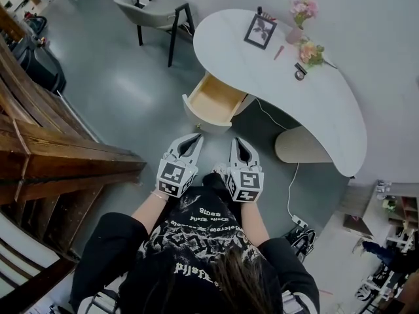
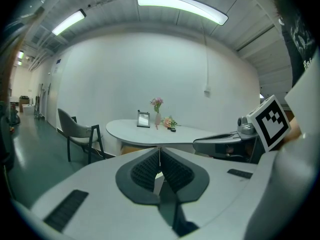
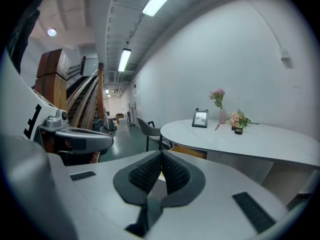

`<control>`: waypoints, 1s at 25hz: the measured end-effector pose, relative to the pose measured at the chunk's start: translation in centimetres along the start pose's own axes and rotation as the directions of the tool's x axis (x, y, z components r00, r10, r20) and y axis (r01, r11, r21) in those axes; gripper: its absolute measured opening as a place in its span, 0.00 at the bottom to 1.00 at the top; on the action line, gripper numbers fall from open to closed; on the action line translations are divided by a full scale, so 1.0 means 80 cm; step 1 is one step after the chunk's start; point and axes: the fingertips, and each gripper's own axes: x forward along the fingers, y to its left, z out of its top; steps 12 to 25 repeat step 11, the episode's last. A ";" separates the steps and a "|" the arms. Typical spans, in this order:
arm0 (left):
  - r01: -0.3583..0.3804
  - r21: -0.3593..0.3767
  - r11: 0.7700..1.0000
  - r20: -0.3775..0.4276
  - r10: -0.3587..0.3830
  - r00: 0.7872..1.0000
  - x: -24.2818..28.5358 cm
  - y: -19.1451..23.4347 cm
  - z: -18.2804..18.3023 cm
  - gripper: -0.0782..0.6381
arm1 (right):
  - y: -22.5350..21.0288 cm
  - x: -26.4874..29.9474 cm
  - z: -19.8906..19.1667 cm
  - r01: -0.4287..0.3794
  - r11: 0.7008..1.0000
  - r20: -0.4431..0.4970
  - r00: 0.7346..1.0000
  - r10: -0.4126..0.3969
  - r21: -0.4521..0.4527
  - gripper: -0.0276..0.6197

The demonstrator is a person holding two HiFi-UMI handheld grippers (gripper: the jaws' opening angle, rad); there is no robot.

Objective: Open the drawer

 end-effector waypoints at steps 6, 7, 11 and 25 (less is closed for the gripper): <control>-0.011 0.001 1.000 0.001 0.011 1.000 -0.002 -0.002 -0.002 0.15 | -0.002 -0.004 -0.002 0.002 1.000 0.000 1.000 -0.002 -0.014 0.08; -0.012 0.001 1.000 0.003 0.012 1.000 -0.002 -0.001 -0.002 0.15 | -0.001 -0.005 -0.002 0.003 1.000 0.002 1.000 -0.003 -0.014 0.08; -0.021 -0.013 1.000 0.011 0.021 1.000 -0.008 0.000 -0.005 0.14 | 0.004 -0.008 -0.001 0.004 1.000 0.015 1.000 -0.004 -0.019 0.08; -0.021 -0.013 1.000 0.011 0.021 1.000 -0.008 0.000 -0.005 0.14 | 0.004 -0.008 -0.001 0.004 1.000 0.015 1.000 -0.004 -0.019 0.08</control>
